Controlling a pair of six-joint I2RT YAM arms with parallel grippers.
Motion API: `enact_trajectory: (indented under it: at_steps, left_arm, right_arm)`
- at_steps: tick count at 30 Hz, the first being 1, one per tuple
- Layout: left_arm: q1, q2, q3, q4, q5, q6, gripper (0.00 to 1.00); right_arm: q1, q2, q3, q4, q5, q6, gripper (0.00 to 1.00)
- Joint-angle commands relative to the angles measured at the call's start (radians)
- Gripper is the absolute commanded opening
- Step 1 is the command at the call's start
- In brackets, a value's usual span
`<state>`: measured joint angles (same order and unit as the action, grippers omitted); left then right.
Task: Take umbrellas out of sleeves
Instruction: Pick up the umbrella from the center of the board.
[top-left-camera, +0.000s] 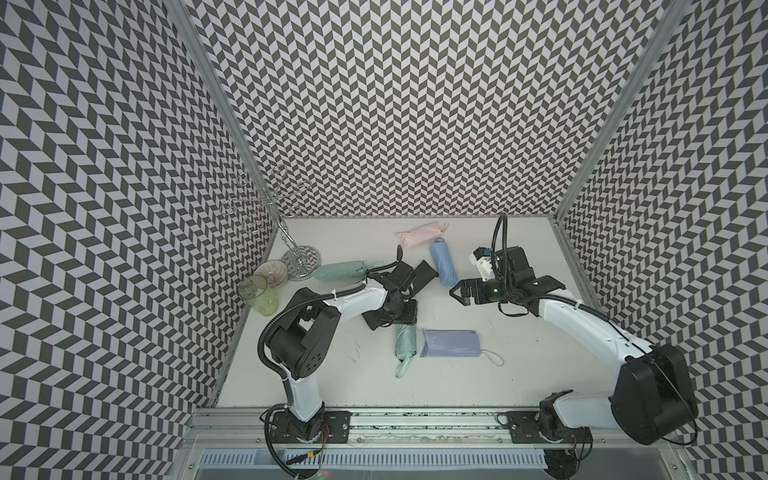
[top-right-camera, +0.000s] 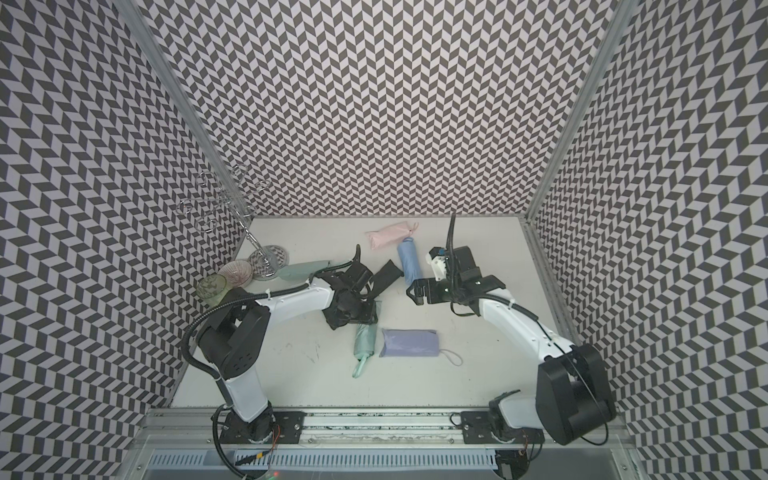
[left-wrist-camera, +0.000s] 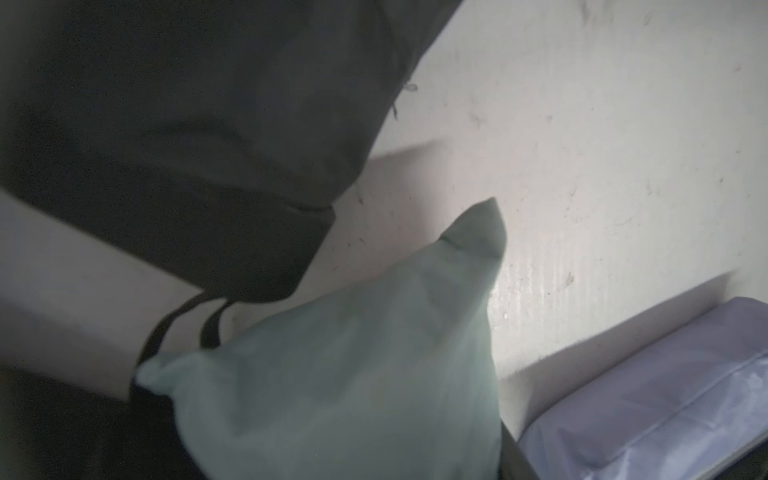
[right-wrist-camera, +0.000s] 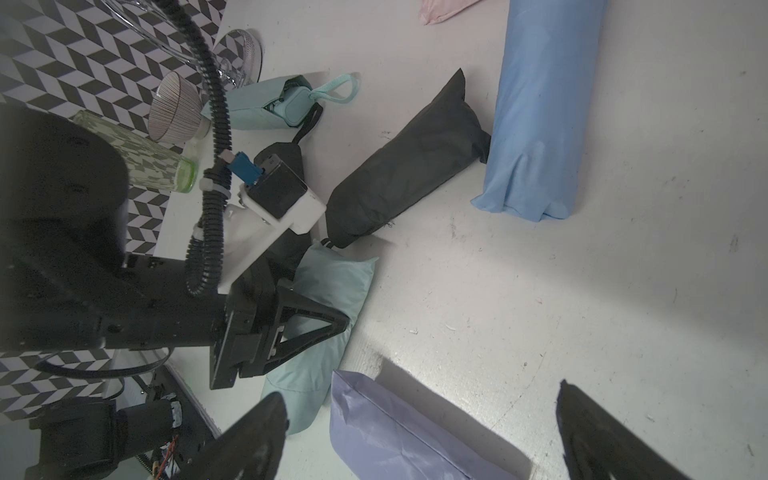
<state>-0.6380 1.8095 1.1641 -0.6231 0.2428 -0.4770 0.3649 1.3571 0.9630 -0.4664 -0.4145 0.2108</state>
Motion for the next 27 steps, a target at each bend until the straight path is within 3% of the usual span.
enact_trajectory:
  at_steps: [1,9,16,23,24,27]
  left_arm:
    - [0.053,-0.087,0.016,0.012,0.1,-0.014,0.31]
    - [0.19,-0.18,0.033,0.169,0.361,-0.14,0.3]
    - [0.328,-0.275,-0.025,0.708,0.51,-0.492,0.29]
    - [0.371,-0.238,-0.076,1.197,0.513,-0.757,0.24]
    - [0.372,-0.228,-0.068,1.183,0.507,-0.775,0.23]
    - [0.375,-0.202,-0.001,0.918,0.494,-0.748,0.23]
  right_arm:
    - [0.005,-0.037,0.03,0.049,0.01,0.005,1.0]
    - [0.005,-0.049,0.099,0.069,-0.04,0.071,1.0]
    - [-0.01,-0.032,0.186,0.148,-0.229,0.253,1.0]
    - [-0.064,-0.031,0.105,0.428,-0.521,0.631,0.94]
    - [-0.063,-0.038,0.101,0.448,-0.526,0.636,0.93]
    - [-0.054,-0.058,0.131,0.365,-0.478,0.486,0.91]
